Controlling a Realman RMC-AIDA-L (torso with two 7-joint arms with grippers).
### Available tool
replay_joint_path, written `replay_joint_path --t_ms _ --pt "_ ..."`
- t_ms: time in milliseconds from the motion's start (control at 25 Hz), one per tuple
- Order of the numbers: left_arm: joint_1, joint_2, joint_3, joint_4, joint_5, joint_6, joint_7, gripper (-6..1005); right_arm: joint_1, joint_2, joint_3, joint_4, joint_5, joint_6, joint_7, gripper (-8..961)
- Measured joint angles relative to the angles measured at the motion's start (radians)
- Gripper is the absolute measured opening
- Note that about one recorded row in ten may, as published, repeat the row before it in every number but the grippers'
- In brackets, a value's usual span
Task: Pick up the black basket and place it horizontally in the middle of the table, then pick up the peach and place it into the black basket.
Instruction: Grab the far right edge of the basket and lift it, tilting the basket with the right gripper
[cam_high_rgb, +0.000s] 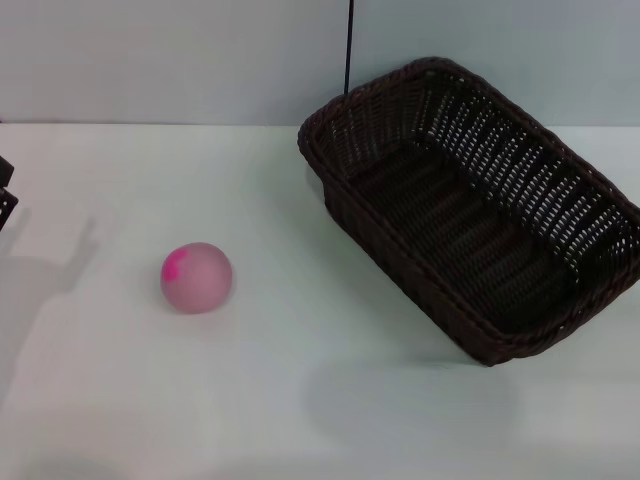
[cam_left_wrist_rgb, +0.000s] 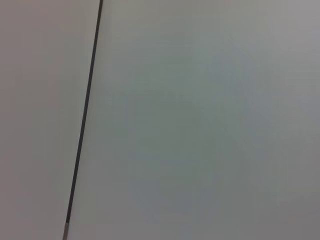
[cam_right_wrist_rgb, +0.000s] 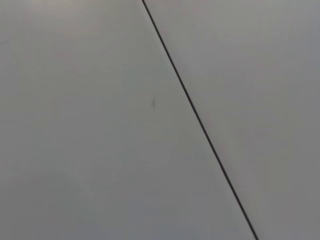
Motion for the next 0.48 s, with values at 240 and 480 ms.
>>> replay_joint_path --t_ms 240,480 --pt "-0.007 0.002 -0.007 -0.003 0.000 -0.001 -0.005 851 -0.027 0.000 -0.003 -0.077 -0.014 -0.048 0.100 668" --pt "0.017 0.001 -0.020 0.003 -0.008 0.030 -0.006 846 -0.036 0.000 0.005 -0.284 -0.027 -0.052 0.336 667"
